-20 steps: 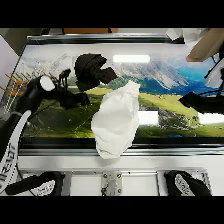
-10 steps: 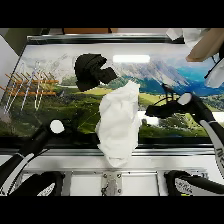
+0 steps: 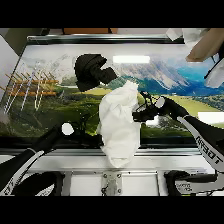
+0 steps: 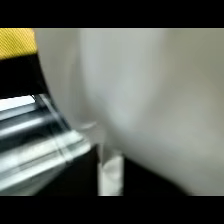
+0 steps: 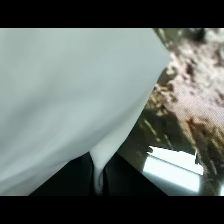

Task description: Fold the clothes and pants, and hang the long-sleeved shirts on hangers.

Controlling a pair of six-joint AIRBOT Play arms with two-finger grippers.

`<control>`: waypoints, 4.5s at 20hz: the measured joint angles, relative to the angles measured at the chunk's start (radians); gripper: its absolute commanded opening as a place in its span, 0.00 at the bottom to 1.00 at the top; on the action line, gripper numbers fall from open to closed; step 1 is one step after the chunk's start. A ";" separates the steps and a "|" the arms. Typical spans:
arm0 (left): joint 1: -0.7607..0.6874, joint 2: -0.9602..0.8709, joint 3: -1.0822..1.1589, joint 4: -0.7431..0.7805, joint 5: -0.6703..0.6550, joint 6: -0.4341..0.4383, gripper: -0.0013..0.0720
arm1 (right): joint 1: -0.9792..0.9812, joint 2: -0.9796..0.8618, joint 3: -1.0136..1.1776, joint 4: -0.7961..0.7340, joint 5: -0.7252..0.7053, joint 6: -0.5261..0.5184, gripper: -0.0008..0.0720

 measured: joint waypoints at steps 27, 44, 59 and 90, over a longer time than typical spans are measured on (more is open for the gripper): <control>0.352 0.127 0.627 0.151 -0.044 0.045 0.79 | 0.302 0.438 0.449 0.034 0.240 0.061 0.64; 0.283 -0.192 0.646 0.378 -0.217 0.176 0.79 | 0.105 0.518 0.267 -0.290 0.346 0.237 0.65; 0.414 -0.522 0.721 0.046 -0.315 0.134 0.53 | 0.091 0.434 -0.050 -0.140 0.209 0.312 0.90; 0.052 0.228 1.449 0.354 0.005 0.104 0.04 | -0.069 0.711 1.009 -0.183 0.243 0.194 0.06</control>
